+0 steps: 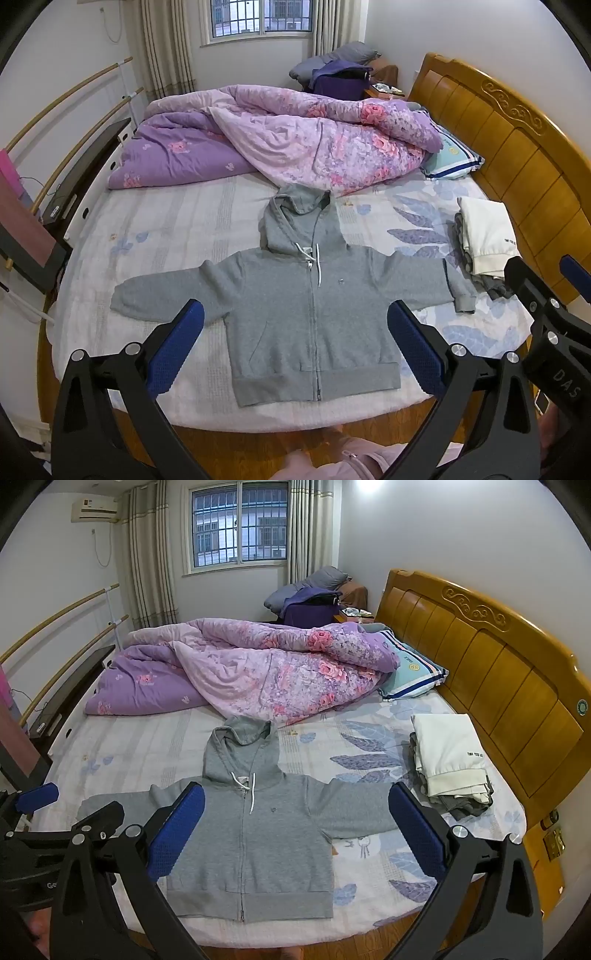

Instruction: Fold large clothes

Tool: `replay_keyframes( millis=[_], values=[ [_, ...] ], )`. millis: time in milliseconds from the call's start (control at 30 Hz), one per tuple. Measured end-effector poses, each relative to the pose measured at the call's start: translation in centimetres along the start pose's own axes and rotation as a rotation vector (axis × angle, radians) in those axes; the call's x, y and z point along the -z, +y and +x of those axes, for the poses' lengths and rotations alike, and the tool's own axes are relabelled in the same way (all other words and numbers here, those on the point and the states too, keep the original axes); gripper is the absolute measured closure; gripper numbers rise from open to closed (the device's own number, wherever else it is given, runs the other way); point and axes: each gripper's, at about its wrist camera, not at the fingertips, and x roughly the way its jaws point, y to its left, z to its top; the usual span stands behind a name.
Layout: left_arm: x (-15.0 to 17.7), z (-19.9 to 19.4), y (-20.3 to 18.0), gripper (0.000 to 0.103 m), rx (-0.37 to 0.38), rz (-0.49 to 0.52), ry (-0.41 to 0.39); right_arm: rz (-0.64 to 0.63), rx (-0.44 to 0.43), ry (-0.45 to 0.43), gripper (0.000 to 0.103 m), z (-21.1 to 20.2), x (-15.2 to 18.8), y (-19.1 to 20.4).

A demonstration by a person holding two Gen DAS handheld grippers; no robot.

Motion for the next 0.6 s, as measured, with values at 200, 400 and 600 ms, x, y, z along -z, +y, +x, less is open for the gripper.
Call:
replay_keyframes(
  millis=[200,400,600],
  values=[
    [0.5,0.6,-0.1,0.004,-0.001,0.0,0.002,0.001,-0.001,0.0,0.007,0.1,0.1,0.0],
    [0.9,0.8,-0.3,0.004,0.0,0.0,0.004,0.0,-0.004,0.001,0.007,0.1,0.1,0.1],
    [0.9,0.8,-0.2,0.004,0.003,0.0,0.007,0.003,-0.004,0.002,0.007,0.1,0.1,0.1]
  ],
)
